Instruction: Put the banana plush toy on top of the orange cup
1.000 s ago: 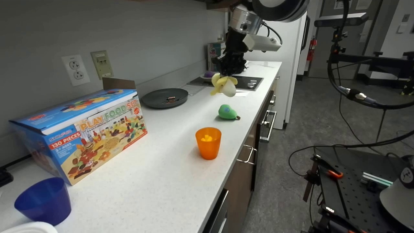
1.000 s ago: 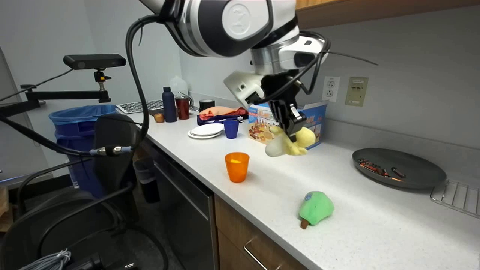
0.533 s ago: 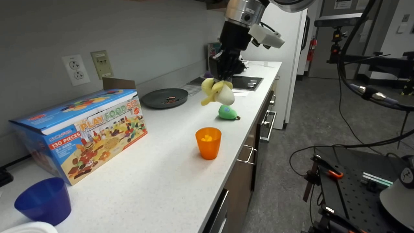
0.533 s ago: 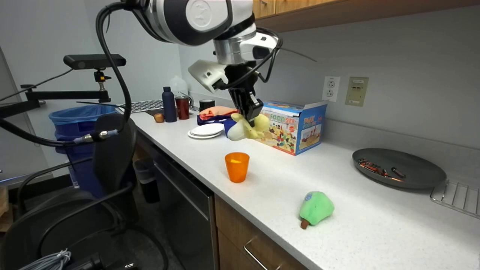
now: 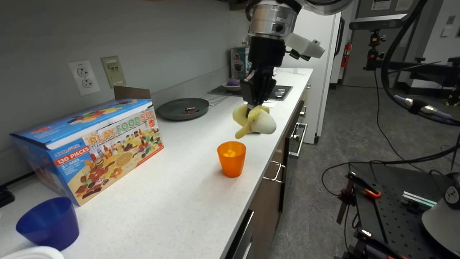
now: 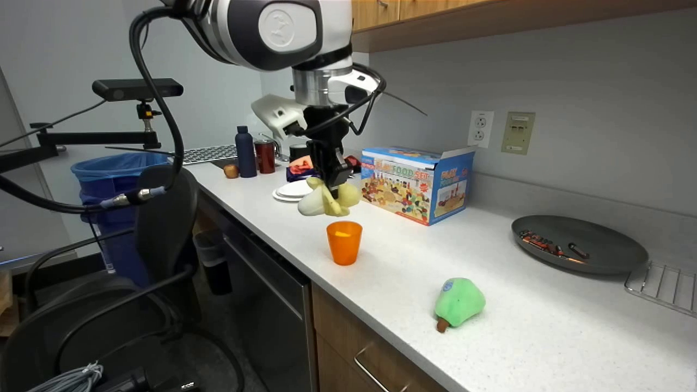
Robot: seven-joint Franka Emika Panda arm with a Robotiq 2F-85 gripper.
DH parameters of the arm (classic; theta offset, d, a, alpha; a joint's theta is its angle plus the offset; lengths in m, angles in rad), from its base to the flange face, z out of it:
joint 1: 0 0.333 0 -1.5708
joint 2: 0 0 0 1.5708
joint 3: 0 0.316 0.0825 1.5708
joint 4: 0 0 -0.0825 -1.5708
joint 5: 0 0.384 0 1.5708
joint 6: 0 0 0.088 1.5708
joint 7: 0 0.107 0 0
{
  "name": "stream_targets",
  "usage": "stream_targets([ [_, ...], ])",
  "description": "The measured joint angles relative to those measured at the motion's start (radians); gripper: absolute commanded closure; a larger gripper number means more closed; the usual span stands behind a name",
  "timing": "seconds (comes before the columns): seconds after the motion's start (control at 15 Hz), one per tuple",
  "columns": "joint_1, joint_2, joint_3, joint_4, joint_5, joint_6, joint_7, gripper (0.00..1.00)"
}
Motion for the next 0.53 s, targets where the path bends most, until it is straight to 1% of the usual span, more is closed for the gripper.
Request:
stream_targets([
  [0.33,0.0,0.001,0.0,0.0,0.085,-0.121,-0.003,0.97],
  [0.53,0.0,0.004,0.0,0.0,0.117,-0.153,-0.002,0.97],
])
